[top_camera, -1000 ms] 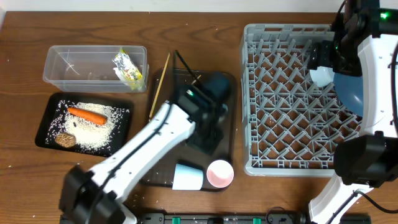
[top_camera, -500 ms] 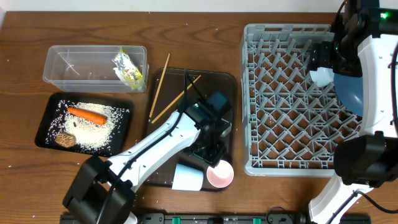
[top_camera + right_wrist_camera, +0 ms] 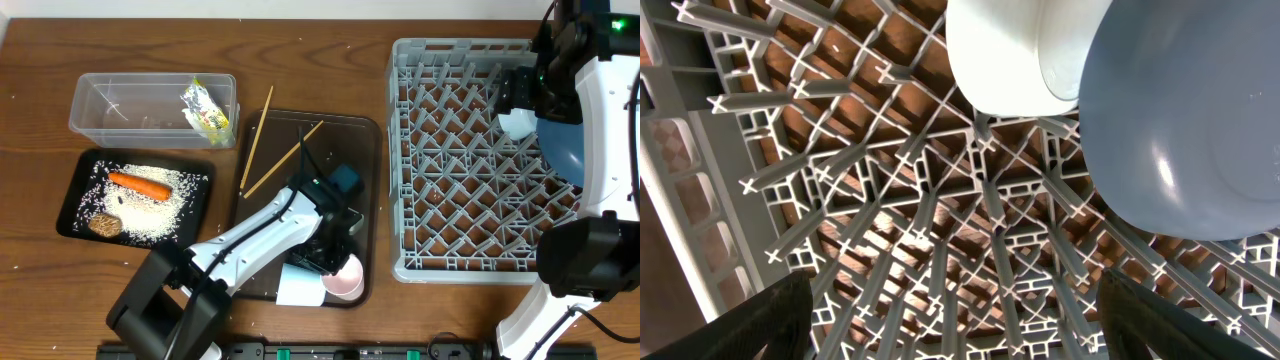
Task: Sort waste into correct bins and load items into the dishwasher rack
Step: 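Lift the pink cup up toward the right gripper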
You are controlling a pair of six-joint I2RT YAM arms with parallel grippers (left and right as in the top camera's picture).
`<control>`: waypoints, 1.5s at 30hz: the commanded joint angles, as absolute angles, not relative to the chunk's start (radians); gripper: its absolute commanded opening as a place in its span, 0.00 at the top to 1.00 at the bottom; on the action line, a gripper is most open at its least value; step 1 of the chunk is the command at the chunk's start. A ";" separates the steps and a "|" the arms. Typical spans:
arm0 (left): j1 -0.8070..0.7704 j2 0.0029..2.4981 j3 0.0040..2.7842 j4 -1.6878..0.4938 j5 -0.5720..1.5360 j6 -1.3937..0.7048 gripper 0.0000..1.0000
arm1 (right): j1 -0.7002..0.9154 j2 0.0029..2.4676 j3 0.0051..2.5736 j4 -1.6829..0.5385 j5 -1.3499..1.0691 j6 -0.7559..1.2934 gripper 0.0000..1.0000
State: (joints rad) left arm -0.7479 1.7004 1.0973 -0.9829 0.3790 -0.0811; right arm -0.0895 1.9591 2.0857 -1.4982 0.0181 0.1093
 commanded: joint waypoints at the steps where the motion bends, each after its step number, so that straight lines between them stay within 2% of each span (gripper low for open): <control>1: -0.737 1.703 1.164 -0.986 0.381 -0.087 0.94 | -0.098 1.967 2.081 -1.497 -0.015 0.096 0.16; 7: -0.680 1.698 1.319 -1.031 0.382 -0.086 0.94 | -0.098 1.967 2.081 -1.496 -0.111 0.076 0.18; 9: -0.636 1.696 1.388 -1.063 0.382 -0.086 0.94 | -0.098 1.967 2.081 -1.492 -0.241 0.003 0.19; 12: -0.539 1.690 1.494 -1.106 0.410 -0.084 0.94 | -0.098 1.967 2.081 -1.474 -0.606 -0.206 0.21; 16: -0.385 1.677 1.571 -1.082 0.593 -0.058 0.93 | -0.097 1.967 2.081 -1.469 -1.083 -0.484 0.21; 20: -0.220 1.676 1.581 -0.976 0.913 -0.037 0.94 | -0.092 1.967 2.081 -1.464 -1.311 -0.619 0.21; 24: -0.113 1.677 1.581 -0.872 1.106 -0.038 0.94 | -0.059 1.967 2.080 -1.453 -1.394 -0.671 0.21; 31: -0.083 1.677 1.581 -0.774 1.191 -0.064 0.94 | 0.098 1.979 2.077 -1.353 -1.419 -0.694 0.18; 39: -0.053 1.677 1.581 -0.722 1.333 -0.065 0.94 | 0.165 2.056 2.075 -1.106 -1.419 -0.463 0.16; 45: -0.022 1.677 1.581 -0.711 1.352 -0.065 0.94 | 0.170 2.098 2.075 -1.073 -1.431 -0.431 0.15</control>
